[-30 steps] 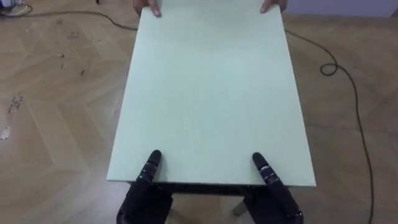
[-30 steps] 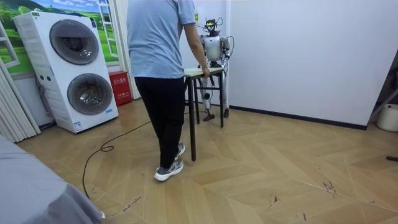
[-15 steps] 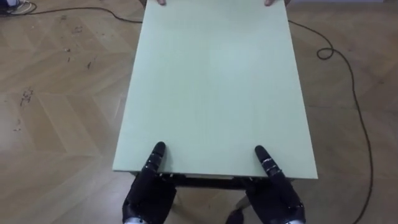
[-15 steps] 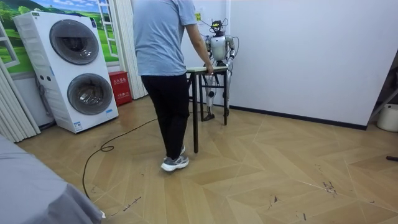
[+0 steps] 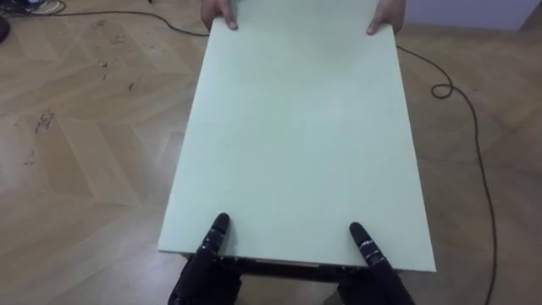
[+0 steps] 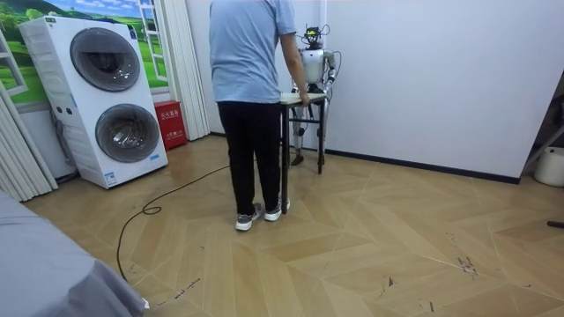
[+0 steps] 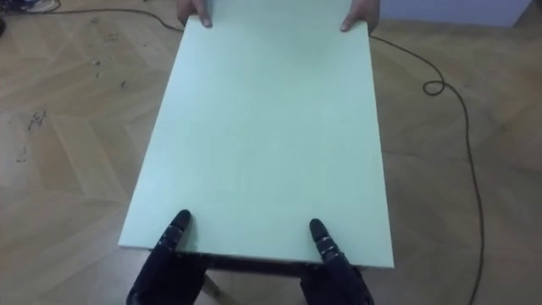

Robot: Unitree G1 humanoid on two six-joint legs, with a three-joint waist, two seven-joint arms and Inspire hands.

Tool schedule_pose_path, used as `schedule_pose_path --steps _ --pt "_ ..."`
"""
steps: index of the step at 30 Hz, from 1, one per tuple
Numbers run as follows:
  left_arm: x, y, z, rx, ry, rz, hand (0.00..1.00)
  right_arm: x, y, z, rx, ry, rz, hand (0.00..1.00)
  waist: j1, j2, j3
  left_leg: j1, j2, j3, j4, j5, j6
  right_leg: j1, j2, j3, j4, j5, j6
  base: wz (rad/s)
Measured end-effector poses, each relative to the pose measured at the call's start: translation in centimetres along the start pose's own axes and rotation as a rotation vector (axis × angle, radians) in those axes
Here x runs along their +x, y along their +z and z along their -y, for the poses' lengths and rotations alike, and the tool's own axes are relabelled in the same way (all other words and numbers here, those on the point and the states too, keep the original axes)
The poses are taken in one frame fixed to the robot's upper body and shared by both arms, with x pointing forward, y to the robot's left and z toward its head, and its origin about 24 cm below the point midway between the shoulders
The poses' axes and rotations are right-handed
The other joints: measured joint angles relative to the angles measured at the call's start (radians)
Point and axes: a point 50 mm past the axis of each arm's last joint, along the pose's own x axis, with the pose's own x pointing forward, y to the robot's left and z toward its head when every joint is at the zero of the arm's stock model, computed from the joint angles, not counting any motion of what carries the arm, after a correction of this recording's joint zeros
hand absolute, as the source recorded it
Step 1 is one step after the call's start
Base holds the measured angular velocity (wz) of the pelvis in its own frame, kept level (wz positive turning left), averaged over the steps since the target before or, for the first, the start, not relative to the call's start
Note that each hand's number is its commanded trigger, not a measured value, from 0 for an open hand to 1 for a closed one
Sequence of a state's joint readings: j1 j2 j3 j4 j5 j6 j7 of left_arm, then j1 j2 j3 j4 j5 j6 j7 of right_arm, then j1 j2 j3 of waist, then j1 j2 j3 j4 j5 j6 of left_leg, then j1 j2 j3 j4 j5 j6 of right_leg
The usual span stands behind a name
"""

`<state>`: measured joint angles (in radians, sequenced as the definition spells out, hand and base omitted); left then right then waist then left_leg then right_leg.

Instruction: Move table with human

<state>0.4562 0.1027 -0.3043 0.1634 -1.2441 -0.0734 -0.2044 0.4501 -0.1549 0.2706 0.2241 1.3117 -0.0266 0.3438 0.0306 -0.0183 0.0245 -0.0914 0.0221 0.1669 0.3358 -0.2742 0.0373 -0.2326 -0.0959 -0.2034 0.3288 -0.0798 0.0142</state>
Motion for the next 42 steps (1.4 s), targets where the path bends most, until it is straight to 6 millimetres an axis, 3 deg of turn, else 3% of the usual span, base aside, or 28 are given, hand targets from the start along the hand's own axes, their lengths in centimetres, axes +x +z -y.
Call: schedule_pose_path --steps 9,19,26,31,34,36,41,42 --pt "-0.9 -0.1 -0.7 0.010 0.010 -0.017 1.00 -0.4 -0.3 0.2 -0.011 -0.005 -0.021 1.00 0.012 -0.007 0.0042 -0.004 0.009 -0.019 -0.005 0.003 -0.005 0.024 0.014 -0.020 -0.051 0.017 -0.002 0.04" --pt "-0.6 0.5 0.0 0.014 -0.024 0.013 1.00 0.4 0.1 -0.6 -0.010 0.035 -0.004 1.00 0.030 -0.007 0.0036 -0.001 0.020 -0.034 -0.024 0.004 -0.012 0.027 0.023 -0.040 -0.058 0.009 -0.006 0.05" --pt "-0.5 0.7 1.1 0.008 -0.072 0.035 1.00 1.2 0.8 -1.3 -0.016 0.076 0.010 1.00 0.064 0.015 0.0085 -0.005 0.022 -0.080 -0.037 0.006 -0.017 0.052 0.024 -0.074 -0.078 0.005 0.000 0.19" --pt "-0.6 1.2 1.0 0.007 -0.066 0.078 1.00 2.3 0.6 -2.1 -0.028 0.081 -0.010 1.00 0.100 0.037 0.0053 -0.018 0.021 -0.124 -0.046 0.019 -0.029 0.056 0.022 -0.079 -0.075 -0.014 0.006 0.34" --pt "-0.7 1.4 0.8 -0.021 -0.055 0.095 1.00 2.9 0.6 -2.7 -0.054 0.096 -0.022 1.00 0.101 0.035 0.0044 -0.036 0.024 -0.149 -0.043 0.027 -0.038 0.057 0.020 -0.119 -0.074 -0.021 0.003 0.39" --pt "-1.0 1.0 0.6 -0.030 -0.055 0.088 1.00 2.7 0.9 -2.5 -0.070 0.096 -0.022 1.00 0.076 0.033 0.0038 -0.057 0.025 -0.146 -0.026 0.029 -0.039 0.065 0.010 -0.147 -0.067 -0.037 0.005 0.64" --pt "-0.6 0.8 0.7 -0.044 -0.058 0.072 1.00 2.7 1.2 -2.5 -0.095 0.096 -0.010 1.00 0.051 0.028 0.0006 -0.074 0.028 -0.152 -0.001 0.033 -0.045 0.099 0.006 -0.165 -0.057 -0.067 0.002 0.57" --pt "-0.6 0.6 0.7 -0.048 -0.056 0.052 1.00 2.4 1.3 -2.2 -0.105 0.092 0.002 1.00 0.043 0.030 0.0010 -0.076 0.030 -0.151 0.000 0.035 -0.048 0.114 0.006 -0.187 -0.063 -0.069 0.002 0.68"
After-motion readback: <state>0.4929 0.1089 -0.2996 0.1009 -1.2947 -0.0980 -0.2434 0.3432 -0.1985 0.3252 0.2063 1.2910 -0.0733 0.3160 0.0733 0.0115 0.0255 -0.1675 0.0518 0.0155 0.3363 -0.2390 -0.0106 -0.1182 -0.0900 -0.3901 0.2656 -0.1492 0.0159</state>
